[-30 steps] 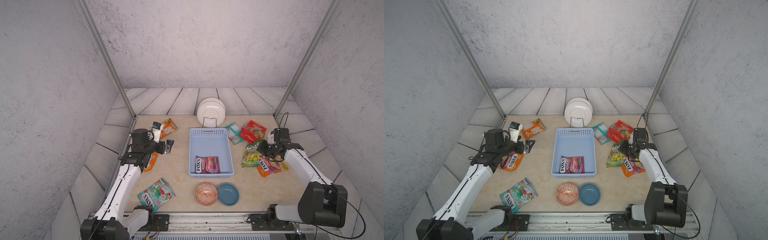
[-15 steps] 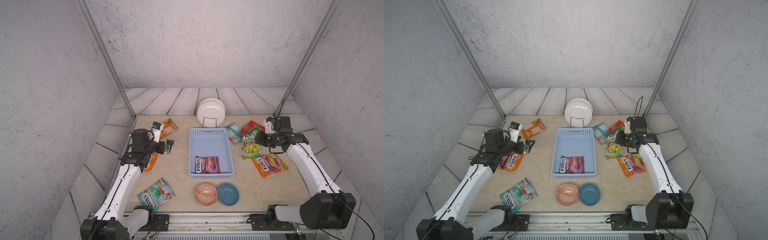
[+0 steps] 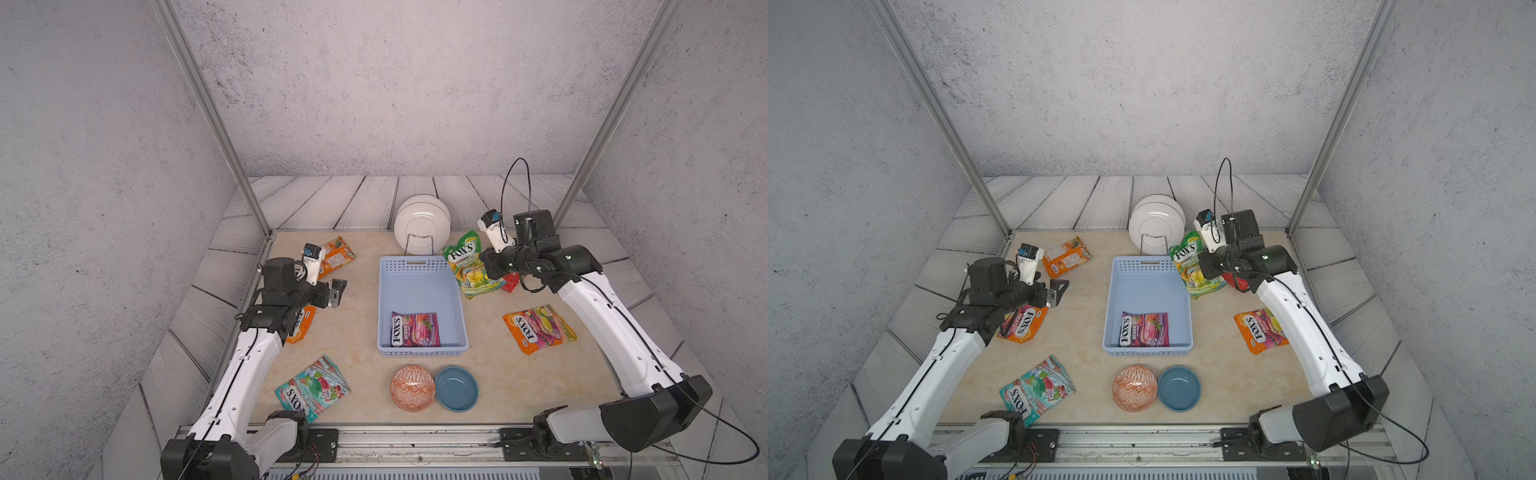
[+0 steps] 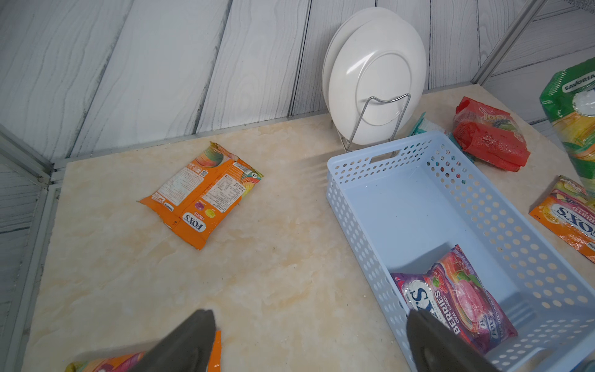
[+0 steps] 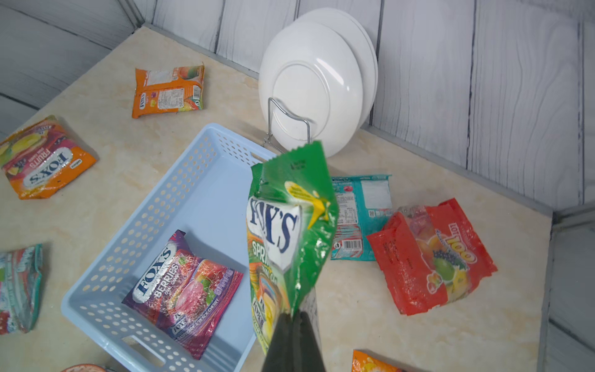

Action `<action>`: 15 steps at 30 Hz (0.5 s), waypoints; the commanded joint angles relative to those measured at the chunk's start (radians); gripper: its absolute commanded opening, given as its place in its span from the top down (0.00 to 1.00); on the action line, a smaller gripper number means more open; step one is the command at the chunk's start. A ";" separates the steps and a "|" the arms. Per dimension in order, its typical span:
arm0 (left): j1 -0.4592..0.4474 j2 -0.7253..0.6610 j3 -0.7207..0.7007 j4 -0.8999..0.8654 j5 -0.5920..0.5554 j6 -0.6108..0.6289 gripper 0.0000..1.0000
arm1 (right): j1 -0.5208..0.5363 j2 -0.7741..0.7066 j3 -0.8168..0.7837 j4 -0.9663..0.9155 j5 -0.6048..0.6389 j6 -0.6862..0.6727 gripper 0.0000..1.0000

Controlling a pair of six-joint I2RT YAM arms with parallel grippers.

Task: Put the candies in the basket
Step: Place the candy in the basket.

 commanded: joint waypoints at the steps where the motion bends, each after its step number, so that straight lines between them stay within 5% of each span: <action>1: 0.013 -0.019 0.009 0.001 0.005 0.003 0.01 | 0.045 0.033 0.036 0.040 0.047 -0.174 1.00; 15: 0.017 -0.021 0.005 0.003 0.005 0.002 0.01 | 0.210 0.202 0.104 0.147 0.087 -0.572 1.00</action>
